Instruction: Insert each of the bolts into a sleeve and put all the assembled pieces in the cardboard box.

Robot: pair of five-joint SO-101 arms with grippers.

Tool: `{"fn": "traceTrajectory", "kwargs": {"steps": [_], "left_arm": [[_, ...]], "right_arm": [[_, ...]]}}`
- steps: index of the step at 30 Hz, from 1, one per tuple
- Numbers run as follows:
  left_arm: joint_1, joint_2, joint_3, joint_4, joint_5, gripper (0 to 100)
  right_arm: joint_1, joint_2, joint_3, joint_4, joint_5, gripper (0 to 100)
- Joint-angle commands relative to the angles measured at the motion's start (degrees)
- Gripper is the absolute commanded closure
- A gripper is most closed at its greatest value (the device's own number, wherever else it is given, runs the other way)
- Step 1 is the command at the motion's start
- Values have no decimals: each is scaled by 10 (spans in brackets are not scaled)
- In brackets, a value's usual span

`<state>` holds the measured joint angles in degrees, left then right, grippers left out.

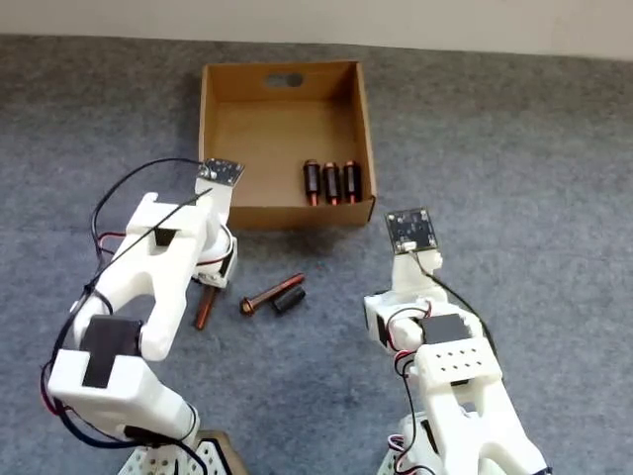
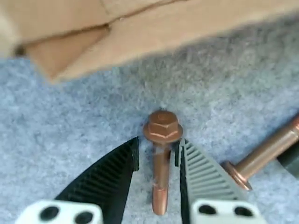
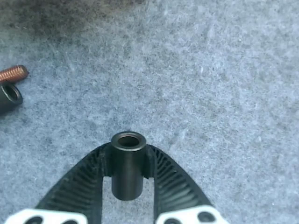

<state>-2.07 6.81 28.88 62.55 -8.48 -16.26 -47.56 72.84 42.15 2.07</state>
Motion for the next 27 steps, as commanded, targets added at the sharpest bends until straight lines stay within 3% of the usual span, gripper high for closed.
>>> {"fn": "traceTrajectory", "kwargs": {"steps": [1,10,13,22,27], "left_arm": [[-7,20,-39,3,-2,860],[-5,87,-81,4,-1,872],[-5,88,-80,4,-1,998],[-5,78,-79,37,-2,992],[-7,-27,-50,64,-4,992]], "right_arm": [[7,-7,-2,-10,-4,993],[7,-7,-2,-10,-4,993],[7,-7,-2,-10,-4,993],[7,-10,-2,-10,-4,993],[7,-12,-2,-10,-4,993]]}}
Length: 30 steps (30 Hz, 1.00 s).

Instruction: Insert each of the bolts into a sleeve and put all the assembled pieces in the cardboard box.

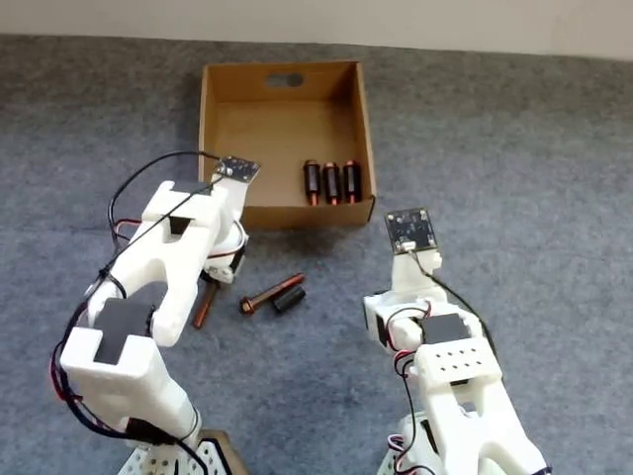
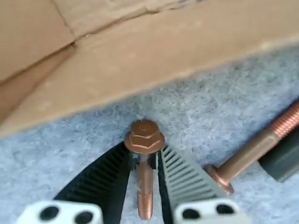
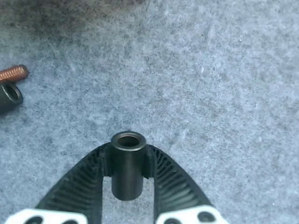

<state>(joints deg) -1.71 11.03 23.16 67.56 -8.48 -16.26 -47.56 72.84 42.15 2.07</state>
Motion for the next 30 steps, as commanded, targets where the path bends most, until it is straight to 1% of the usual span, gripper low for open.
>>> {"fn": "traceTrajectory", "kwargs": {"steps": [1,6,11,18,20,23,27,29,30], "left_arm": [[-11,-95,19,14,-4,992],[-8,-217,81,11,-2,992],[-11,-305,127,11,-2,992],[-8,-388,131,10,-1,992],[-8,-407,132,-2,-1,992],[-8,-434,137,-18,-1,992],[5,-460,141,-29,0,992],[15,-475,139,-31,1,992],[25,-484,138,-31,12,992]], "right_arm": [[7,-12,-2,-10,-4,993],[7,-13,-7,-9,-6,993],[4,-13,-23,-9,-8,993],[3,-14,-66,-7,-5,993],[3,-22,-70,-7,-4,993],[3,-87,-65,-7,-4,993],[0,-238,-31,2,-4,993],[-13,-314,-15,2,-4,993],[-17,-350,-5,2,-4,993]]}}
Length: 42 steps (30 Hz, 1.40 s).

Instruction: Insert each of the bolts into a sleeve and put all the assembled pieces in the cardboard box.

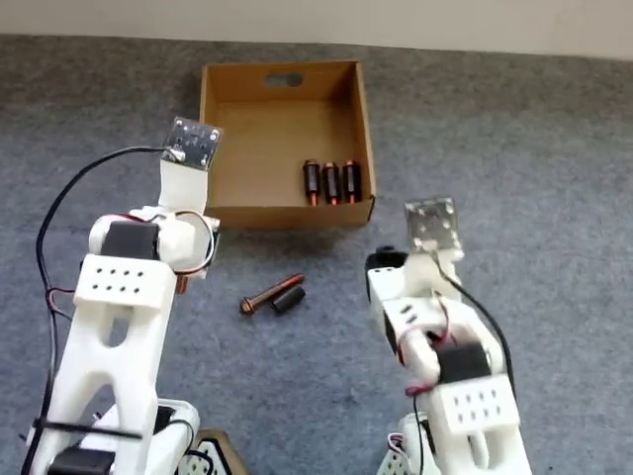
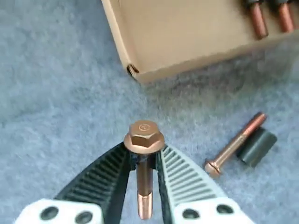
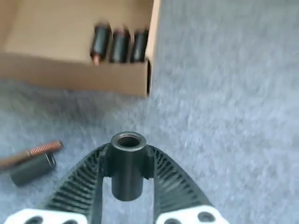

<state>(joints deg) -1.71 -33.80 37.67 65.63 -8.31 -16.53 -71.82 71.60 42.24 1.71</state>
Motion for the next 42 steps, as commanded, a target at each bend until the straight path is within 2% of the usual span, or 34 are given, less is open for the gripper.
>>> {"fn": "traceTrajectory", "kwargs": {"steps": [1,5,9,18,25,30,36,42], "left_arm": [[32,-46,-7,-18,32,992],[59,-92,-7,-75,131,992],[95,-140,-7,-185,177,992],[233,-247,-4,-336,180,992],[314,-226,-5,-397,178,992],[348,-167,-8,-441,178,992],[379,-107,-9,-505,178,992],[380,-80,-9,-542,178,992]], "right_arm": [[-19,-138,15,0,0,993],[-37,-228,30,-2,0,993],[-58,-275,32,-29,0,993],[-58,-290,55,-60,-4,993],[-20,-290,95,-116,-9,993],[13,-290,95,-117,-84,990],[21,-290,95,-117,-91,989],[22,-290,97,-116,-91,989]]}}
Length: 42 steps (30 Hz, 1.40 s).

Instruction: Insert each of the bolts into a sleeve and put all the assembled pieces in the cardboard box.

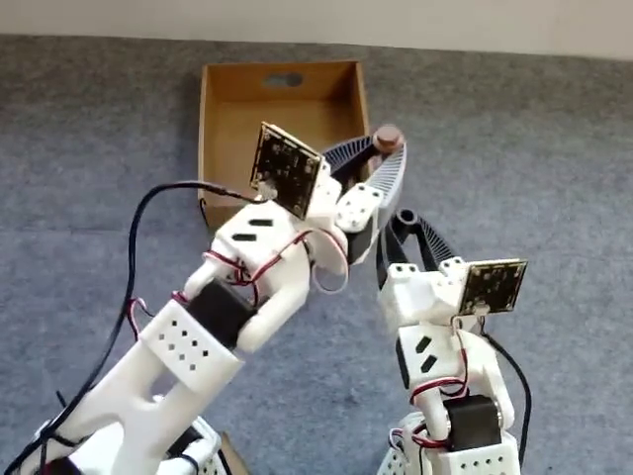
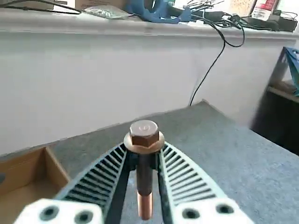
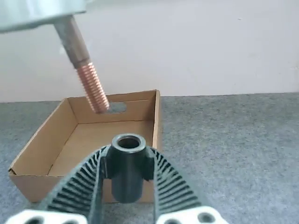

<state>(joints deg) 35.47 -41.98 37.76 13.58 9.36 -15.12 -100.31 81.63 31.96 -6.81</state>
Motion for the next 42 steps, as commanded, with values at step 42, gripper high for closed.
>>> {"fn": "traceTrajectory", "kwargs": {"steps": [42], "left_arm": [[13,29,-54,135,4,992]], "right_arm": [[-63,-5,15,-15,113,991]]}}
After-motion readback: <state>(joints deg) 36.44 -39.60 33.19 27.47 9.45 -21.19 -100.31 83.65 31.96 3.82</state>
